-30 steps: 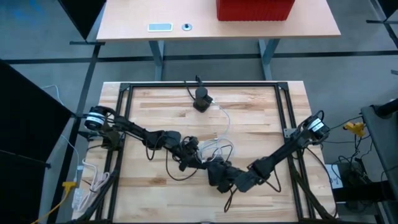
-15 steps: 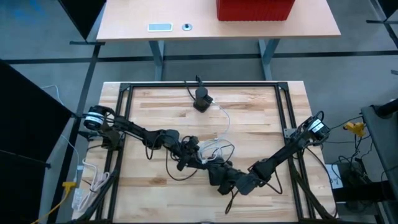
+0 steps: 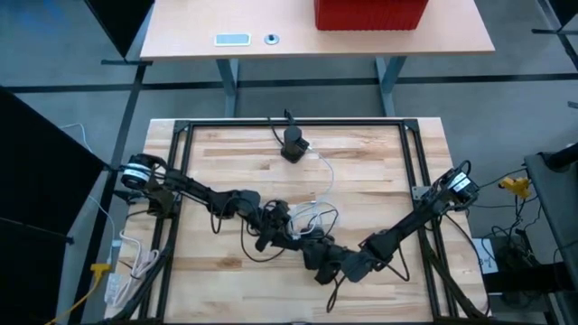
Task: Insert USB
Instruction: Insert the white charger cable into the black outlet extension
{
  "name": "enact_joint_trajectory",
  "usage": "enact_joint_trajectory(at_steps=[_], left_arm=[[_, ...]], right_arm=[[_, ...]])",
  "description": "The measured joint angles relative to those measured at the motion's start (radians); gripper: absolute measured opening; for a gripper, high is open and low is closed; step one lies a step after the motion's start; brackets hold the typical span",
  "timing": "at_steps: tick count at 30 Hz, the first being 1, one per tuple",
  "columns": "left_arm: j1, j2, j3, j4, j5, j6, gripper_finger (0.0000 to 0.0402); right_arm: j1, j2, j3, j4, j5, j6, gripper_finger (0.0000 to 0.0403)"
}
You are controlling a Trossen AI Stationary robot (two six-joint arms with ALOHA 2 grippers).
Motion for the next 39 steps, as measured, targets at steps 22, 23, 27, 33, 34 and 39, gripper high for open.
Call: enact_joint_trajectory(at_steps=[22,23,27,33,34,39], left_arm=[[-0.003,-0.005,0.028,-0.015,-0.022,0.214,0.0060],[-0.003,-0.007,0.028,-0.015,-0.021,0.237,0.0071],[-0.005,-0.039,0.028,-0.014,-0.010,0.305,0.0109],[-0.026,-0.125,0.014,-0.103,-0.033,0.397,0.0148],[-0.031,-0.142,0.012,-0.135,-0.073,0.400,0.0151],[-0.072,-0.192,-0.031,-0.293,-0.327,0.512,0.0158]], right_arm=[[0.018,0.000,0.014,-0.006,0.103,0.308,0.0016],[0.023,0.000,0.018,-0.007,0.112,0.341,0.0016],[0.045,-0.027,0.025,-0.012,0.143,0.484,0.0016],[0.104,-0.220,0.011,-0.358,0.028,1.081,0.0016],[0.107,-0.261,0.011,-0.469,-0.041,1.241,0.0016],[0.114,-0.425,-0.049,-0.821,-0.318,1.861,0.0016]])
